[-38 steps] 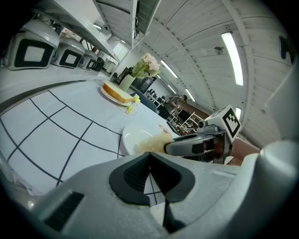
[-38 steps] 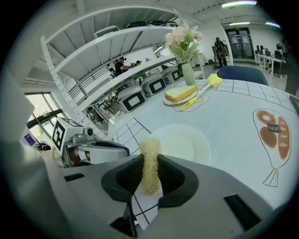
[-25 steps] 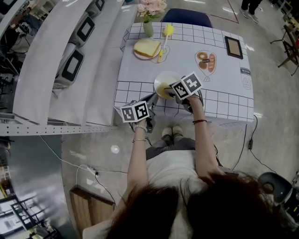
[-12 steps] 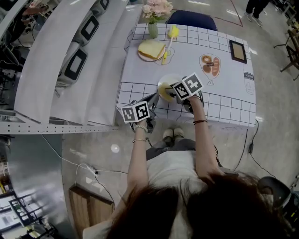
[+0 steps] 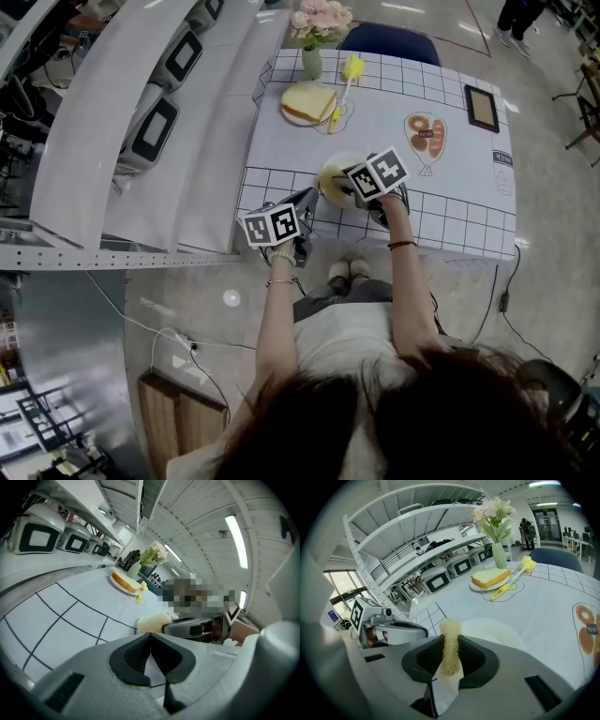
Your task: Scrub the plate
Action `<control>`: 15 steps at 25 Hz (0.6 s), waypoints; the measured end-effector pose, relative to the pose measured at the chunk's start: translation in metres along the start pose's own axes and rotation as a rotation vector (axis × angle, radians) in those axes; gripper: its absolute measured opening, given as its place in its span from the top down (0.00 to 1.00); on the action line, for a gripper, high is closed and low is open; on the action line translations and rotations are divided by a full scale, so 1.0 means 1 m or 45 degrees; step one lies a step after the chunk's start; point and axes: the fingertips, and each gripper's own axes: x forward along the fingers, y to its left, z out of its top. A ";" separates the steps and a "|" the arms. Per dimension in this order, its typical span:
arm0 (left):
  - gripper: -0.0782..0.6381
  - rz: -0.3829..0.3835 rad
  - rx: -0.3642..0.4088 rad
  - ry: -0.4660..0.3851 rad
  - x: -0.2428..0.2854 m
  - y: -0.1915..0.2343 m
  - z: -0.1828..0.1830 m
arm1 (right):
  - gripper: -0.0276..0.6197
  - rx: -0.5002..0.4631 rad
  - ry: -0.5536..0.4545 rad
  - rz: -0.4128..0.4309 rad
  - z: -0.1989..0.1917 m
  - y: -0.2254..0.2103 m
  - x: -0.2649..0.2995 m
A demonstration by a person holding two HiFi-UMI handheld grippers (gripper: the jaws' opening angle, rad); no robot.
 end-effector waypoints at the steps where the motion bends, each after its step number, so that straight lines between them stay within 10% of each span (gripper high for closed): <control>1: 0.88 0.005 -0.001 0.001 0.000 0.001 0.001 | 0.83 -0.001 -0.003 -0.002 0.001 -0.001 0.000; 15: 0.88 0.001 -0.010 -0.005 0.004 0.004 0.007 | 0.83 -0.014 -0.057 -0.027 0.014 -0.012 0.004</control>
